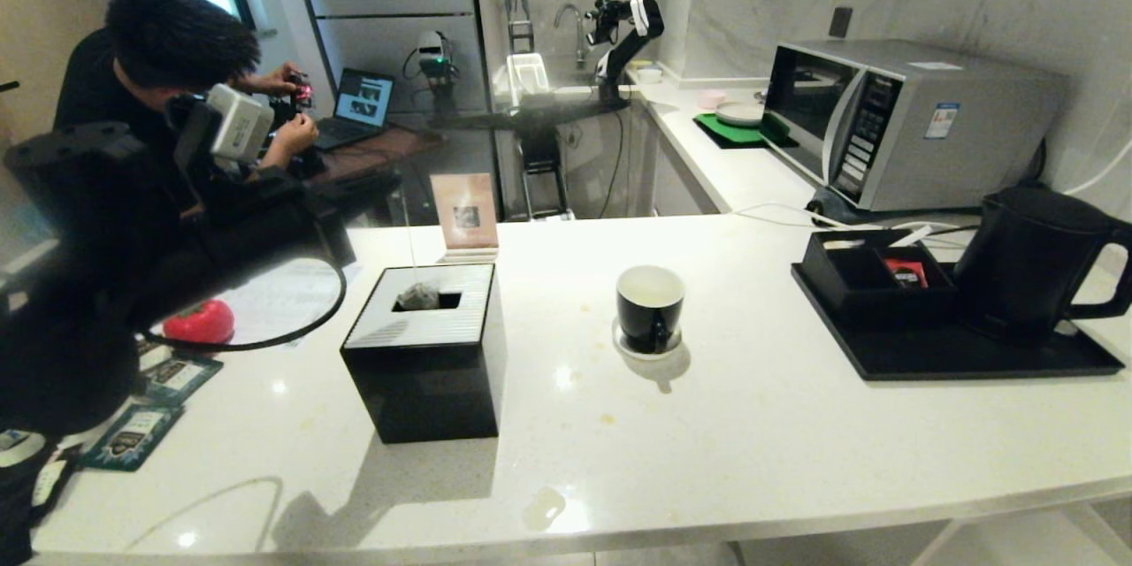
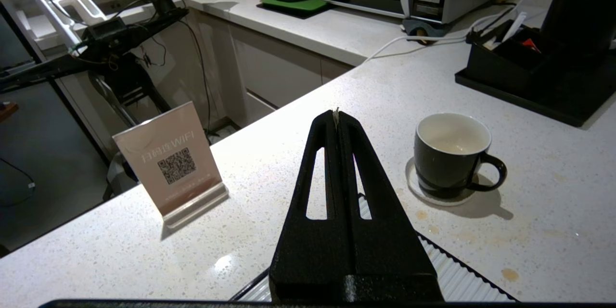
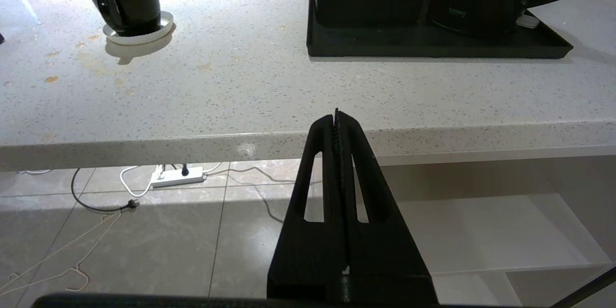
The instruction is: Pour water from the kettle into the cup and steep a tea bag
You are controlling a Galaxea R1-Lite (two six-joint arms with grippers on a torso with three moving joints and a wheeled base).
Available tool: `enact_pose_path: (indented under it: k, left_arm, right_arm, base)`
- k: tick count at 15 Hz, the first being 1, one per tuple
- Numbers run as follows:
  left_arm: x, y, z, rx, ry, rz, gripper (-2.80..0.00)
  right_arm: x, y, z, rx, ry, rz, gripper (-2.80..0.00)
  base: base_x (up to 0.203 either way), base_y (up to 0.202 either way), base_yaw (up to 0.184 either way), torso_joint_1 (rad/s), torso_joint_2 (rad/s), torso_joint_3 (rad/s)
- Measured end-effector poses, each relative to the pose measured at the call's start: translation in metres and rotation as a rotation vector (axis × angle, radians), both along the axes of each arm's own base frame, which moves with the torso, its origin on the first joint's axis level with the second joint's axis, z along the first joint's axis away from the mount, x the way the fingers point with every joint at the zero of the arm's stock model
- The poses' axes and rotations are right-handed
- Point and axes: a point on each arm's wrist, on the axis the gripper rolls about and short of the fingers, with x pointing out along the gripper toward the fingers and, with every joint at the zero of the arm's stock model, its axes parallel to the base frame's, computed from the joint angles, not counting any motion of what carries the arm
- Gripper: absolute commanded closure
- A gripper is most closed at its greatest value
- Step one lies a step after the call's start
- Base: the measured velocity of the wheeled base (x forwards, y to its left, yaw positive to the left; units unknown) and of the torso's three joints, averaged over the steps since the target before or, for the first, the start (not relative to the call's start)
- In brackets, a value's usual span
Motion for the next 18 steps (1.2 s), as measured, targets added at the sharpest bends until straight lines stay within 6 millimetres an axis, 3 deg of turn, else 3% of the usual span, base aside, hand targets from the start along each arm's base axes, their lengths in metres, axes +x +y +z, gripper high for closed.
enact_pose_path:
  k: [12, 18]
  left_arm:
    - [-0.005, 0.000, -0.017, 0.012, 0.056, 0.000, 0.00]
    - [-0.011, 0.000, -0.036, 0.019, 0.096, -0.001, 0.00]
  right_arm:
    - [0.000, 0.000, 0.000, 0.000, 0.000, 0.000, 0.00]
    - [0.000, 0.000, 0.000, 0.000, 0.000, 0.000, 0.00]
  base:
    - [0.000, 0.000, 0.000, 0.000, 0.00, 0.000]
    - [0.000, 0.000, 0.000, 0.000, 0.00, 0.000]
